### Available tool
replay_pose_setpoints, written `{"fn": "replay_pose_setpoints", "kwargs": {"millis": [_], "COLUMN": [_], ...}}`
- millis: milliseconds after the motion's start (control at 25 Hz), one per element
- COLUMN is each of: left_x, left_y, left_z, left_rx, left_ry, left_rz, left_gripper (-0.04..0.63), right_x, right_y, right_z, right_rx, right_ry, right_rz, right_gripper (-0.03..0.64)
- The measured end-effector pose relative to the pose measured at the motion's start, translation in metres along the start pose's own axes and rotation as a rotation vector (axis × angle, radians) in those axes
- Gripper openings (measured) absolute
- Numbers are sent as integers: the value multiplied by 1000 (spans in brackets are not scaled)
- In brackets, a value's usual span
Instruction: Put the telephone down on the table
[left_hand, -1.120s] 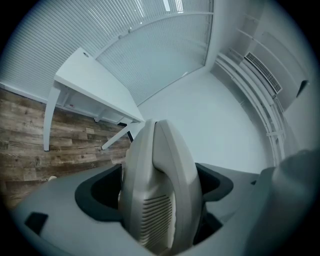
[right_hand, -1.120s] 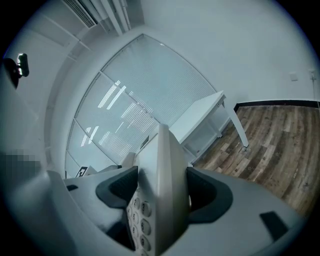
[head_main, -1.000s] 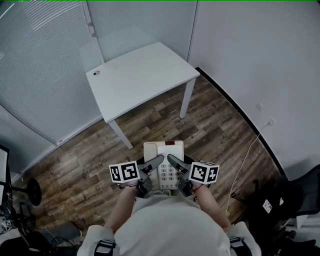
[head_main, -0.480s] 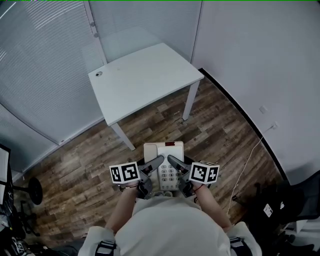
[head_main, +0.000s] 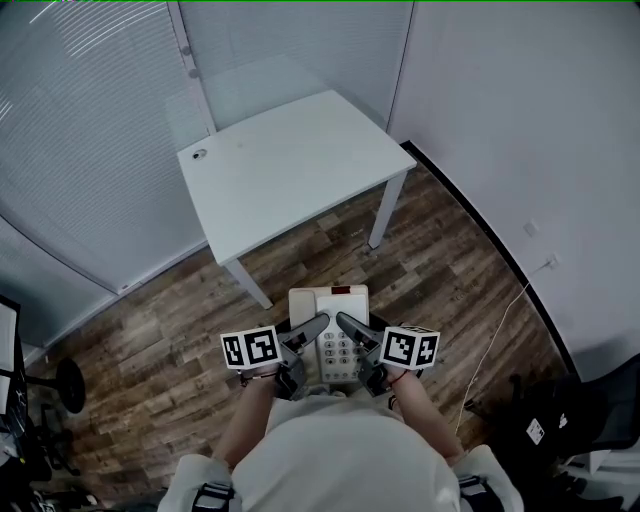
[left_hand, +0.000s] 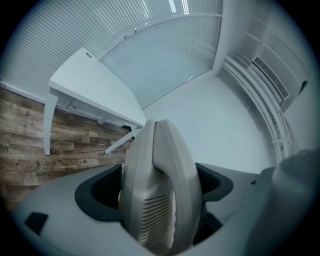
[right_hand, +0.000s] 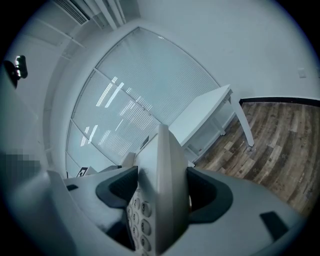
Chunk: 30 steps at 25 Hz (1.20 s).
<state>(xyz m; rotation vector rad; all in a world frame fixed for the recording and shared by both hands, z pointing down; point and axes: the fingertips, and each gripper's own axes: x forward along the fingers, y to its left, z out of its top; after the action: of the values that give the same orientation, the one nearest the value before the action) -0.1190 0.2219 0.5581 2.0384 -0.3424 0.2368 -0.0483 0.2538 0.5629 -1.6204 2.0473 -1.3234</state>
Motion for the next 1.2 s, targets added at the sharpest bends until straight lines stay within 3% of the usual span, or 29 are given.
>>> {"fn": "replay_pose_setpoints", "kwargs": {"millis": [640, 1200], "left_x": [22, 29], "left_y": [42, 66], "left_z": [78, 166], "left_rx": [-42, -32], "left_ry": [3, 0], "left_rz": [4, -10], "left_gripper": [426, 426], "right_x": [78, 149], "right_y": [-8, 9], "right_z": [49, 106], "right_rx": [19, 10], "right_ry": [38, 32], "right_rz": [-8, -8], "right_gripper": [316, 316]}}
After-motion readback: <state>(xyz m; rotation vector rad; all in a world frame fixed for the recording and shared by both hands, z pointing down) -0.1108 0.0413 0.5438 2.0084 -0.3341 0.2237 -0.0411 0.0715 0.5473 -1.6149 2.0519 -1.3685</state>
